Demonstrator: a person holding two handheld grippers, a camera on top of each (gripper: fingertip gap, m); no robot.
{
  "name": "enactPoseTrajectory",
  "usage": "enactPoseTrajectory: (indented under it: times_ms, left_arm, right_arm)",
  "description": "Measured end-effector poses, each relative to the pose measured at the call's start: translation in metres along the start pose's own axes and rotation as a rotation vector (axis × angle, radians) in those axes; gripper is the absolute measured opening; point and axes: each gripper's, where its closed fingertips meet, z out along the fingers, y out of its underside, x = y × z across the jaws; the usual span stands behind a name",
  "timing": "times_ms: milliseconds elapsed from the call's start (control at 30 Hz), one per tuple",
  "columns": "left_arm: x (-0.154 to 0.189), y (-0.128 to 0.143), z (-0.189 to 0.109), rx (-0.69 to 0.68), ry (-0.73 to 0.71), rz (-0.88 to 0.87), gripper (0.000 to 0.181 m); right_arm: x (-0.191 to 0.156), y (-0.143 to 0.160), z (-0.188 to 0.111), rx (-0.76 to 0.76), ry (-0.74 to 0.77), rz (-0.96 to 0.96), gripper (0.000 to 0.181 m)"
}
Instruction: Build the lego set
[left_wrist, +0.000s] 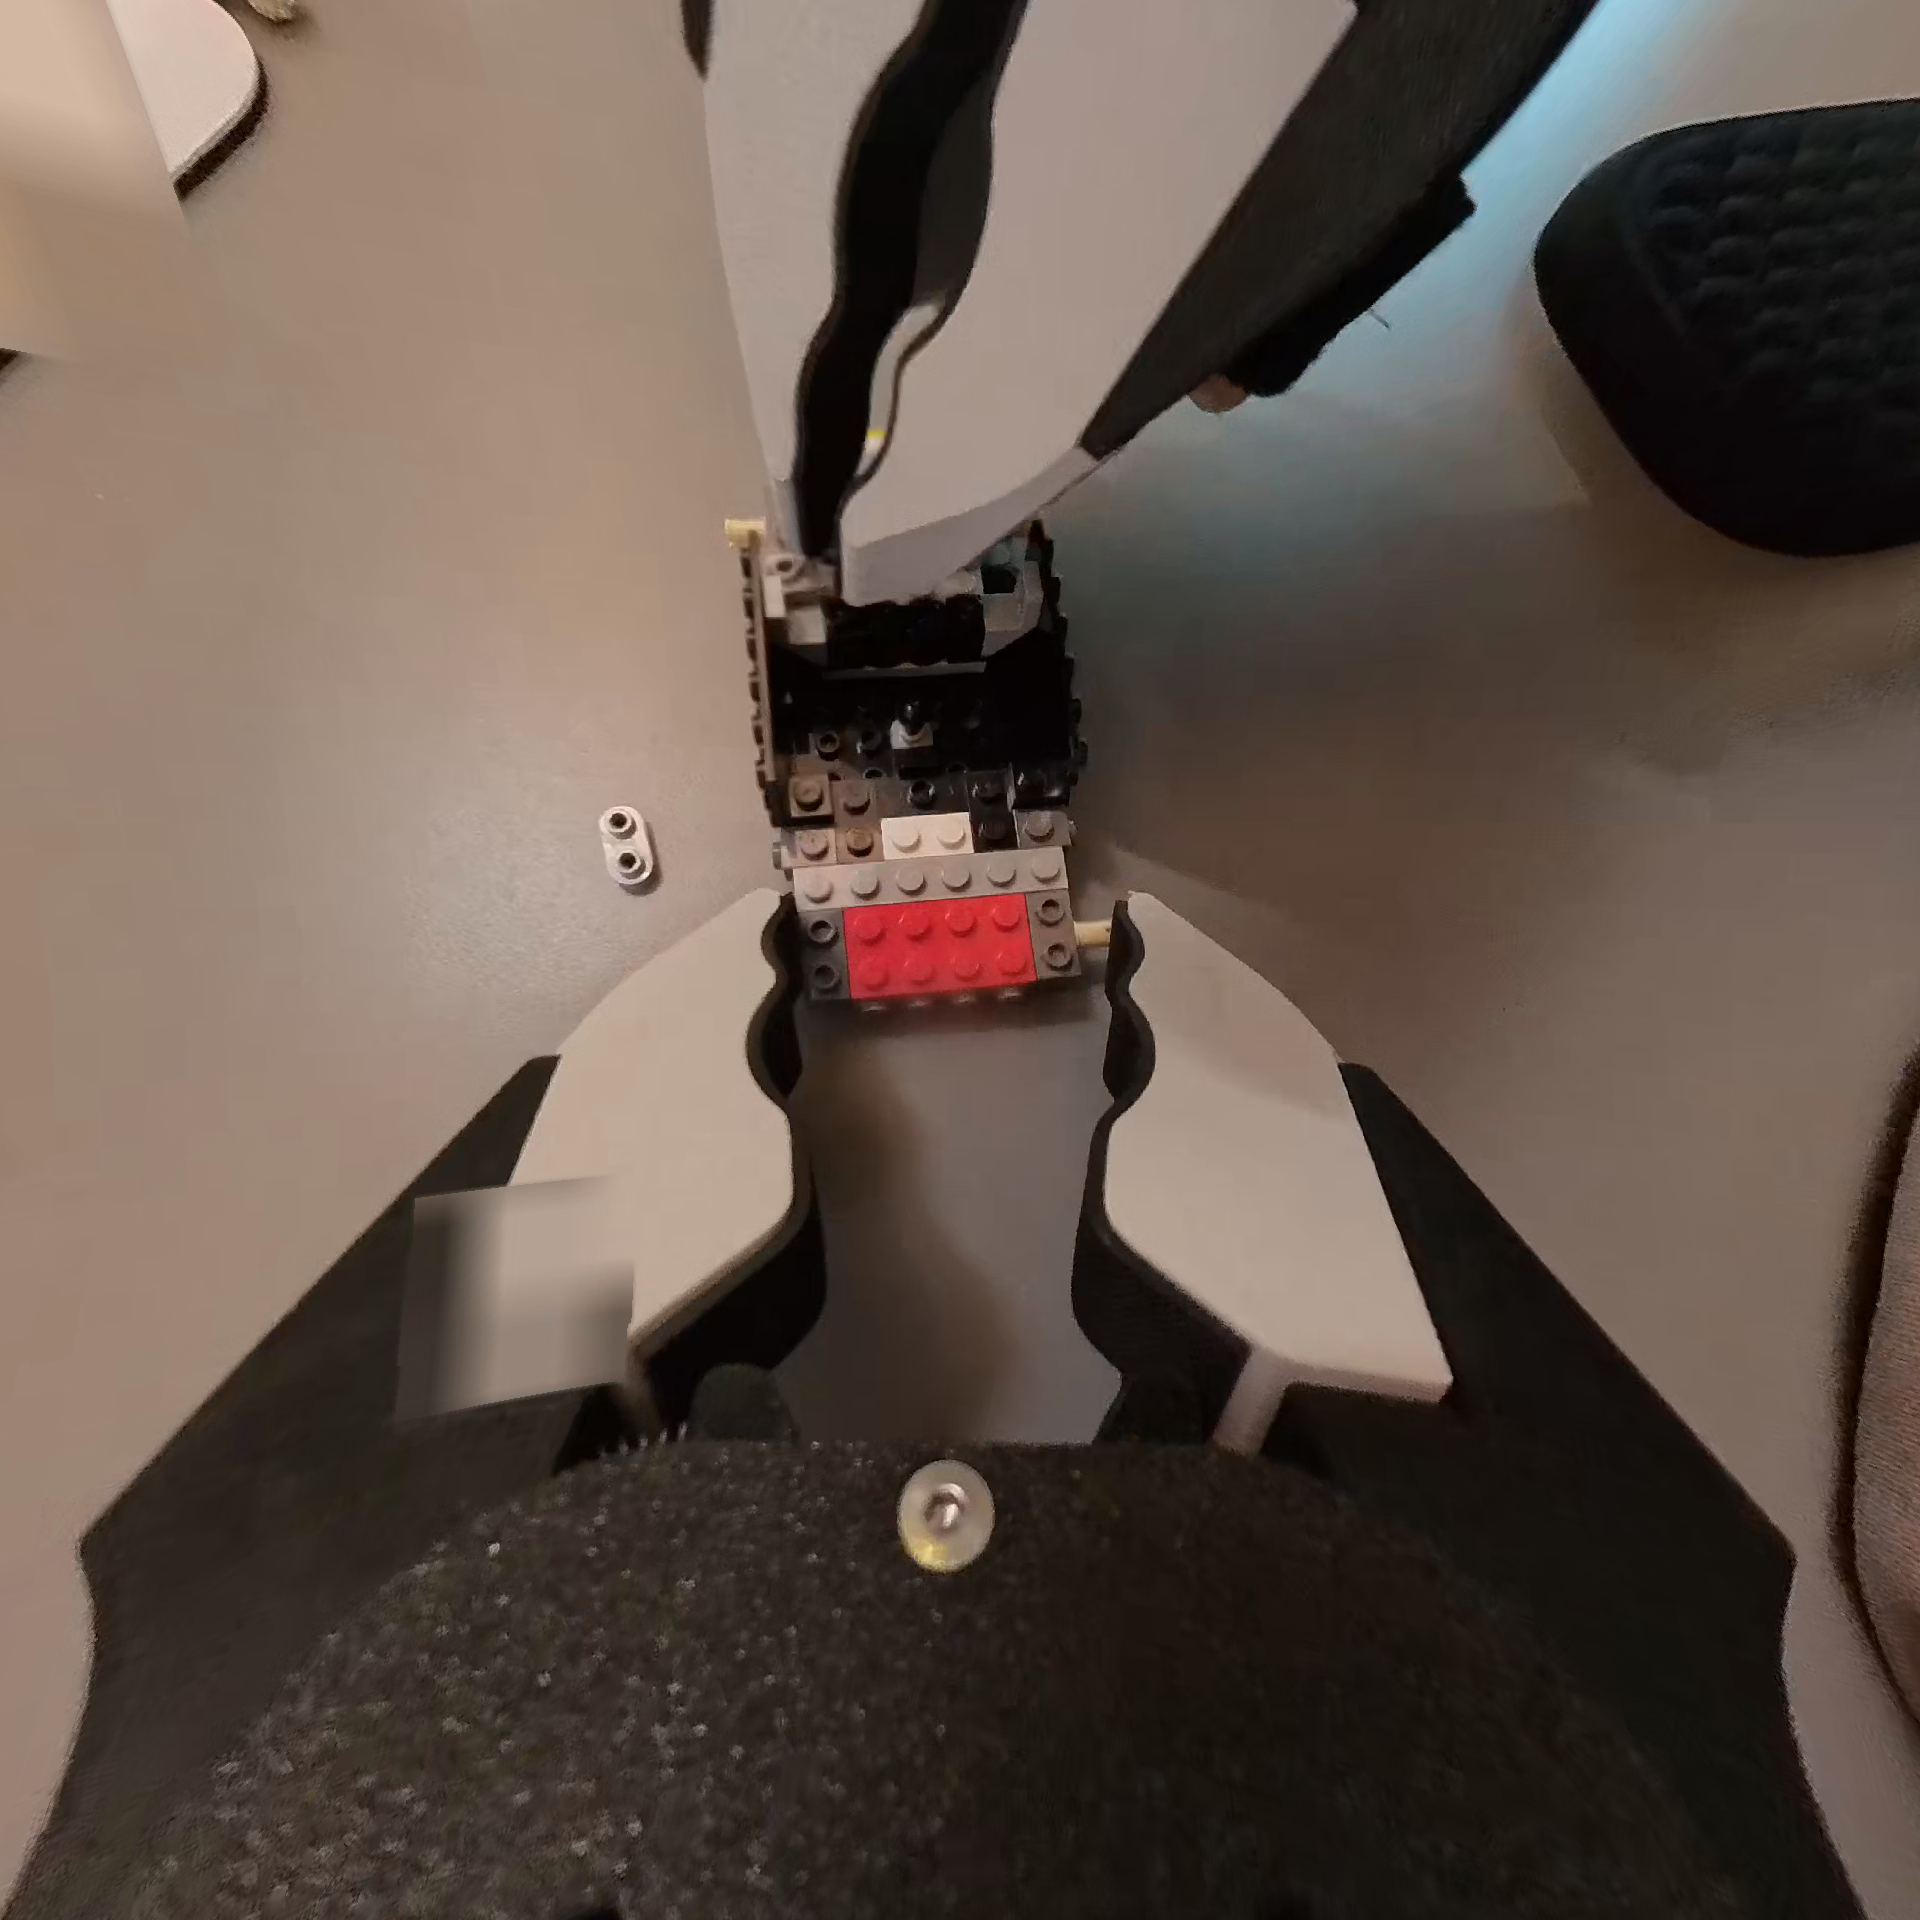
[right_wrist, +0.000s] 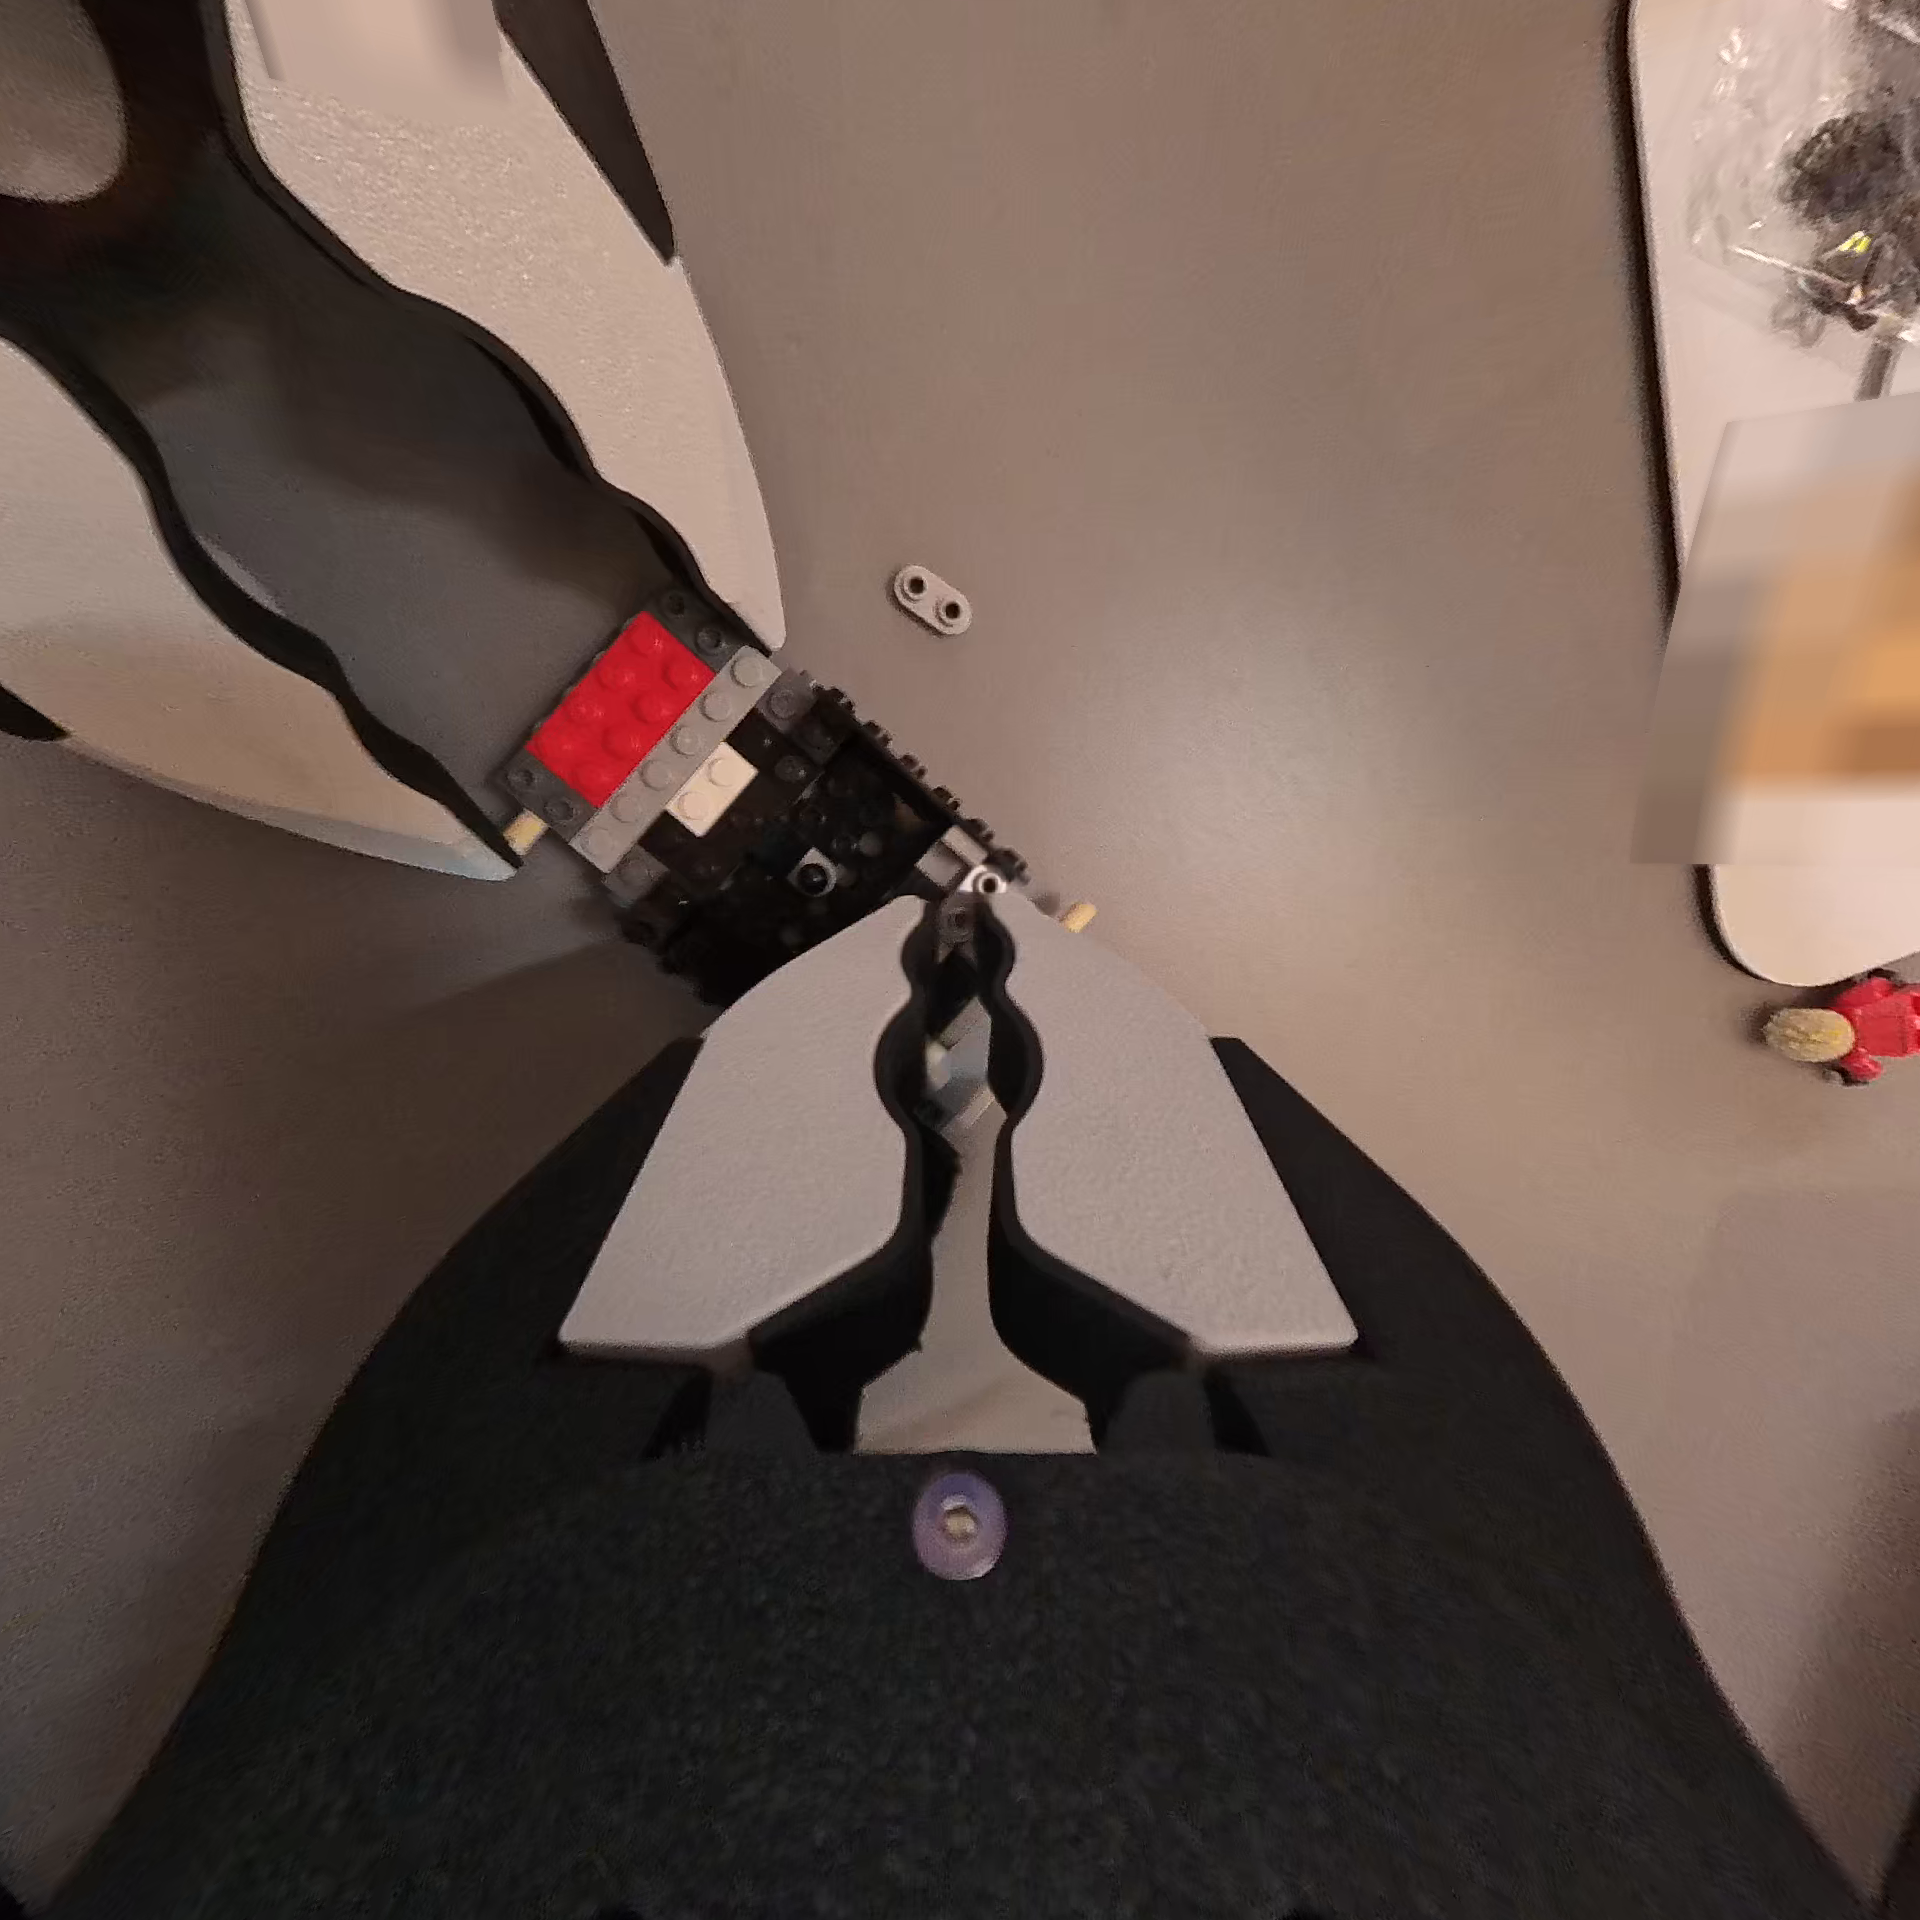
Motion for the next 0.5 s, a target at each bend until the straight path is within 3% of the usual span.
enactPoseTrajectory:
  times_ms: [500]
  left_arm:
    - [-0.0001,0.0004,-0.0001,-0.002,-0.002,0.004,0.056]
  right_arm:
    - [0.0024,0.0014,0.0003,0.030,0.008,0.004,0.012]
